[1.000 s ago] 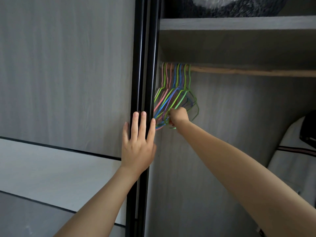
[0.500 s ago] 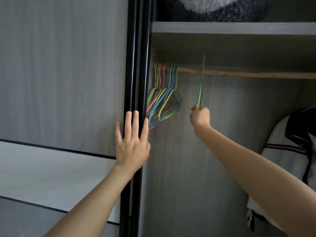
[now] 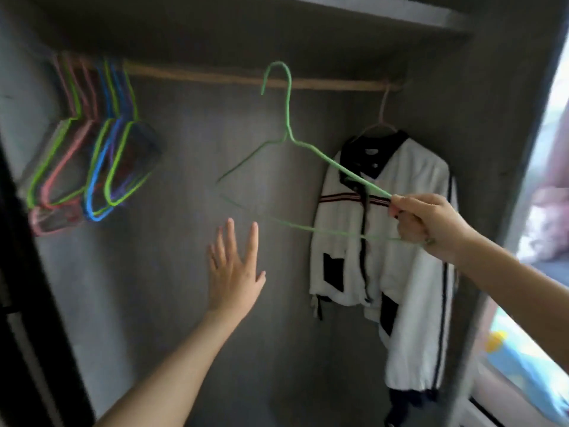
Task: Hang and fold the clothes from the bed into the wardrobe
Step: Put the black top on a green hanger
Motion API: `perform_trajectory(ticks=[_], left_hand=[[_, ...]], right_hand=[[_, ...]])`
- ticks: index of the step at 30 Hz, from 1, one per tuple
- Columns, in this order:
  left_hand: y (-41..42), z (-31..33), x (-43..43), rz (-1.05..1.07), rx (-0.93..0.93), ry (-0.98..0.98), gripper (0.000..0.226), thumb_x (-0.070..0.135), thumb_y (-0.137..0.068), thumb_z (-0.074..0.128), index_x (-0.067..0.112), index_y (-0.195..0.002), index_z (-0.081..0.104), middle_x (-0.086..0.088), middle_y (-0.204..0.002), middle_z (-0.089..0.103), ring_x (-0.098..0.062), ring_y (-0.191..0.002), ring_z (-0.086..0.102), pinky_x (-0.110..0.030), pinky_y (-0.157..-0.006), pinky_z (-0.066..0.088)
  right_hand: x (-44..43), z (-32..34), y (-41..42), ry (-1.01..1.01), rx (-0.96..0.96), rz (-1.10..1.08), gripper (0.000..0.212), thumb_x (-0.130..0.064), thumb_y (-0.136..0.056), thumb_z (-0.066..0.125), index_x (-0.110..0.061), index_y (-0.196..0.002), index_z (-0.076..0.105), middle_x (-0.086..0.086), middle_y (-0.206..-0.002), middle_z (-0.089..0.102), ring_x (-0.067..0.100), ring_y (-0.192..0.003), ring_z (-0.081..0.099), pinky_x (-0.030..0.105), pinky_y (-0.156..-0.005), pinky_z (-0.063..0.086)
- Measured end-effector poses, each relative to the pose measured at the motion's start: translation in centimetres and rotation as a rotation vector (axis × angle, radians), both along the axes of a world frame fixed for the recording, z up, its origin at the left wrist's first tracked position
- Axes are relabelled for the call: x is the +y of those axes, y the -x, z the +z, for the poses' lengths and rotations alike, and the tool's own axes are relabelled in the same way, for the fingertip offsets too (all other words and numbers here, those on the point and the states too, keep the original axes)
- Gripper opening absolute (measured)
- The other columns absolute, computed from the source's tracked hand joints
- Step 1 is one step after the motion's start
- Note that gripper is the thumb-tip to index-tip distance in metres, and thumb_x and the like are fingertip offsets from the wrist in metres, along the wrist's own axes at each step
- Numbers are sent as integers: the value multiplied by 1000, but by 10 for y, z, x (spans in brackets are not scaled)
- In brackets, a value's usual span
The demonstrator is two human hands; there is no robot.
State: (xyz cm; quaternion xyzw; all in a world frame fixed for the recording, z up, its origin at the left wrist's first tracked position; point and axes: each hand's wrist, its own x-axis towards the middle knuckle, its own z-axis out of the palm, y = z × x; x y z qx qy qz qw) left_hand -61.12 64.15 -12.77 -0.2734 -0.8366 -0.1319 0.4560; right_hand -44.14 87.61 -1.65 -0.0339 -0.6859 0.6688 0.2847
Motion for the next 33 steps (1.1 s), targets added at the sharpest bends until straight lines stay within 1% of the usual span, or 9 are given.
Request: perform_trajectory(ticks=[5,10,15,18,21,24,26,29,33], left_hand=[[-22,-9,86,-174,-102,5,132,29,-38,95,17,-144,18,-41,-138,28,-67,-119,32,-75,-85,33],[-81,-31,186,-446,-228,112,121,21,-40,95,11,-139,27,-36,-124,50,-51,-101,57,-66,-74,46],[-189,-67,309,-702,-182,29,106,15,-48,92,7,-136,32,-34,-122,50,-41,-114,41,-64,-84,41],[-254,-82,370,-797,-122,43,91,32,-61,79,7,-136,33,-34,-130,45,-40,-118,37,-59,-90,38],[-330,-89,437,-992,-115,113,74,33,-72,51,2,-135,32,-30,-109,53,-40,-91,51,-54,-67,49],[-383,-109,481,-1137,-153,216,105,16,-42,89,-1,-131,37,-17,-93,38,-33,-77,36,-44,-48,48],[-414,-129,502,-1206,-182,305,117,14,-26,94,1,-128,39,-13,-90,34,-32,-76,36,-42,-46,48],[-469,-157,529,-1303,-275,542,124,34,-12,96,5,-121,44,-13,-85,42,-35,-65,53,-40,-44,49],[-503,-188,562,-1379,-420,739,130,59,-17,89,14,-127,35,-12,-83,51,-29,-69,54,-40,-54,47]], right_hand=[[74,-20,-128,53,-109,-41,55,-44,-29,93,-3,-57,69,-9,-34,21,0,-28,16,6,-36,17],[146,-42,-264,177,-160,-304,60,-38,-15,96,-2,-54,69,-2,-45,2,5,-39,2,7,-38,13],[206,-78,-417,308,-137,-470,38,-32,-38,89,-4,-56,70,-3,-44,2,8,-37,1,7,-33,20],[234,-103,-500,432,-181,-524,43,-35,-45,89,0,-62,71,-3,-45,8,9,-37,8,10,-33,22],[242,-127,-589,571,-101,-527,53,-38,-53,89,6,-75,70,-1,-45,14,10,-38,14,12,-36,25],[237,-151,-651,548,-196,-855,50,-34,-25,95,-4,-57,70,-3,-45,4,8,-34,3,8,-31,16],[233,-171,-680,526,-215,-1022,40,-34,-42,92,-6,-54,66,-6,-41,10,3,-29,11,8,-31,17],[232,-206,-726,416,-419,-1412,26,-14,-89,63,3,-69,65,-4,-38,31,4,-31,24,13,-32,21],[239,-248,-749,269,-770,-1571,24,-13,-92,57,0,-75,68,0,-55,47,9,-54,40,19,-53,31]])
